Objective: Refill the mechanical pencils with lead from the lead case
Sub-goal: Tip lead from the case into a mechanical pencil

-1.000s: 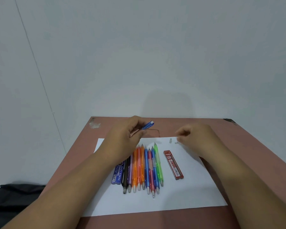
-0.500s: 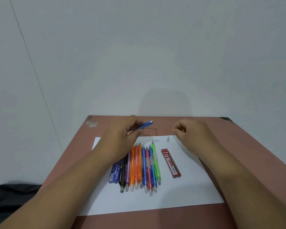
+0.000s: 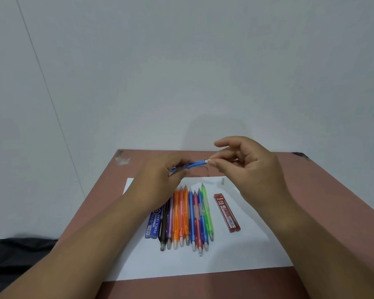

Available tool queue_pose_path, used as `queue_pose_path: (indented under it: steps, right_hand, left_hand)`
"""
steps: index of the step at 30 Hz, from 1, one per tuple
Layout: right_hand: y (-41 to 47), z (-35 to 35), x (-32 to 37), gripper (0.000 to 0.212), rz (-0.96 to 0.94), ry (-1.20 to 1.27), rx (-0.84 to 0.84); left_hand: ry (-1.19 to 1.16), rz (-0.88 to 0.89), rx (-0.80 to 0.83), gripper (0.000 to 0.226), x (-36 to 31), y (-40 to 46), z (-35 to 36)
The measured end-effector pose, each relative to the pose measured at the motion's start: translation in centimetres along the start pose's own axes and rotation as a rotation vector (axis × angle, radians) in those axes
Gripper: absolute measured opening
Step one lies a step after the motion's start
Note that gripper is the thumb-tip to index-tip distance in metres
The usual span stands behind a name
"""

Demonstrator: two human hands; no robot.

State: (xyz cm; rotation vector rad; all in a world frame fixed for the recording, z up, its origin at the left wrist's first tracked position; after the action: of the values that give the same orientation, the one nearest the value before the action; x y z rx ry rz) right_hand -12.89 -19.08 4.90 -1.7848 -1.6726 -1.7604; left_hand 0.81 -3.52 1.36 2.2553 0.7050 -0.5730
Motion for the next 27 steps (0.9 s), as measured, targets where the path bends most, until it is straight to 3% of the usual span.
queue_pose_path:
  steps: [9,21,27]
  right_hand:
    - [0.1,0.1,-0.5,0.035,-0.090,-0.117,-0.001]
    - [0.4,0.0,-1.2,0.037,-0.327,-0.616,0.091]
    - [0.3,0.0,-1.2,0.038,-0.229,-0.511,0.050]
  left_hand:
    - [-0.015,0.046,-0.022,0.022,0.1,0.0,-0.1]
    - [0.119,0.142,-0.095,0.028,-0.1,0.0,-0.4]
    - [0.151,0.179,-0.109,0.029,0.1,0.0,-0.3]
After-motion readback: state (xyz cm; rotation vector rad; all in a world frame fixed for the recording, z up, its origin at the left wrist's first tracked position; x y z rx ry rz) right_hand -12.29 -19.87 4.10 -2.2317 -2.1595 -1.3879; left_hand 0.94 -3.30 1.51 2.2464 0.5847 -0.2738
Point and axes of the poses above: each hand's wrist, its own y-axis towards the middle knuckle, its own z-axis out of the palm, x = y × z, the point moved 1 cm from there along y, towards the middle knuckle, and after that the axes turned 1 degree about -z, right-handed, at the moved point
